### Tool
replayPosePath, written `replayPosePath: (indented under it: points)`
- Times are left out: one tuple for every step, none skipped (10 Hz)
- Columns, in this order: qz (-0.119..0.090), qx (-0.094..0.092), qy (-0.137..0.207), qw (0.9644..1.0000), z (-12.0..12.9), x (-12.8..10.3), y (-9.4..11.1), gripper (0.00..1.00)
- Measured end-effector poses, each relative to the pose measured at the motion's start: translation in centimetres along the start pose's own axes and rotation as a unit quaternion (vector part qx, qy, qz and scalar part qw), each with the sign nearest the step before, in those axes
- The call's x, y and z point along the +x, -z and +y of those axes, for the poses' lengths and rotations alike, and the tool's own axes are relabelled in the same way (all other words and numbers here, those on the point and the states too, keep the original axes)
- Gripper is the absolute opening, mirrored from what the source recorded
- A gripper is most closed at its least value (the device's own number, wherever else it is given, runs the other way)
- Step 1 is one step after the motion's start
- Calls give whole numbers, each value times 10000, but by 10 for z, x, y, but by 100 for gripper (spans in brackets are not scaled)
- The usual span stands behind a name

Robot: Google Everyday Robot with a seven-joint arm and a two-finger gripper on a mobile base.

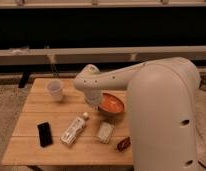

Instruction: Drag the ceramic bowl in a circle

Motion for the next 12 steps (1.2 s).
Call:
replayPosePath:
  points:
    - [22,9,30,10000,-3,4,0,0]
    - [36,43,42,10000,-10,14,-2,0]
    - [38,65,61,10000,-11,14,-2,0]
    - [-1,65,88,9999,-10,8,-2,0]
    - [-12,75,118,9999,-8,1,-1,0]
    - [-3,96,165,9998,-5,-10,0,0]
    - [6,112,217,9997,1,-16,2,0]
    - [27,128,257,9996,5,-17,1,0]
    - [40,151,291,9995,6,-12,2,0]
    - [48,156,315,9994,5,-10,1,0]
    - [76,154,344,9993,5,-4,0,0]
    - [96,149,370,9992,6,2,-1,0]
